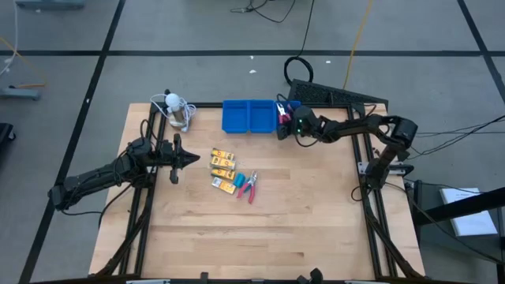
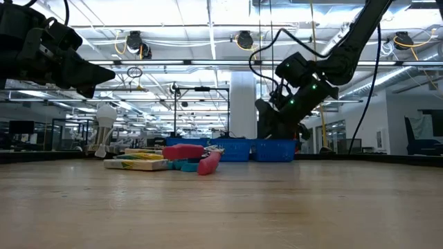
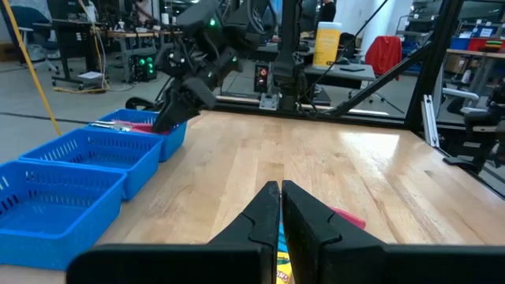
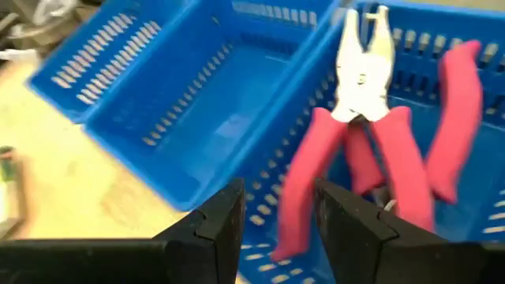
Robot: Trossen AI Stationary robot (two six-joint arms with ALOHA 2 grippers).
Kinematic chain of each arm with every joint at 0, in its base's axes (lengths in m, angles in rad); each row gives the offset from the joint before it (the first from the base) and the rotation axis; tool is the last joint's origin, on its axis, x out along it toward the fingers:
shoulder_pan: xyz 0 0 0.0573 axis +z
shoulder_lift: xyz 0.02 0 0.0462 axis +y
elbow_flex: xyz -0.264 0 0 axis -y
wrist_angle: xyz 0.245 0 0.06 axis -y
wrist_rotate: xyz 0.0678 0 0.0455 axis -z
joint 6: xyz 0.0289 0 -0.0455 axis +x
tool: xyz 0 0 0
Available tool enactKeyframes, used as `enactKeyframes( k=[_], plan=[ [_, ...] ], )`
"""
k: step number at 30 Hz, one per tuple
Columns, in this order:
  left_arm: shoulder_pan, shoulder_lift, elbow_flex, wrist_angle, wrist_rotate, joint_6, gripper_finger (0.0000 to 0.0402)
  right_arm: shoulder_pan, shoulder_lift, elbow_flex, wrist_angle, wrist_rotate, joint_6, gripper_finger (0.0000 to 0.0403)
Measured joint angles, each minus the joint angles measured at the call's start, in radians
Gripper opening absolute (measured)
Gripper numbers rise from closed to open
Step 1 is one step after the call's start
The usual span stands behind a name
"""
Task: Pick & Place School Supplies
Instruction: Put the red ticket punch into the right blue bin
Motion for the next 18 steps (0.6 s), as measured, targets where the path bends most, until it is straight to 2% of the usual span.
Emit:
enactKeyframes(
  k=[7,18],
  plan=[
    [0.000,0.000,0.000,0.000,0.000,0.000,0.0019,-0.009,0.027,0.001,0.013,-0.001,-0.030,0.0139],
    [0.000,0.000,0.000,0.000,0.000,0.000,0.0019,0.028,-0.068,0.001,0.027,-0.006,-0.115,0.0139]
  ],
)
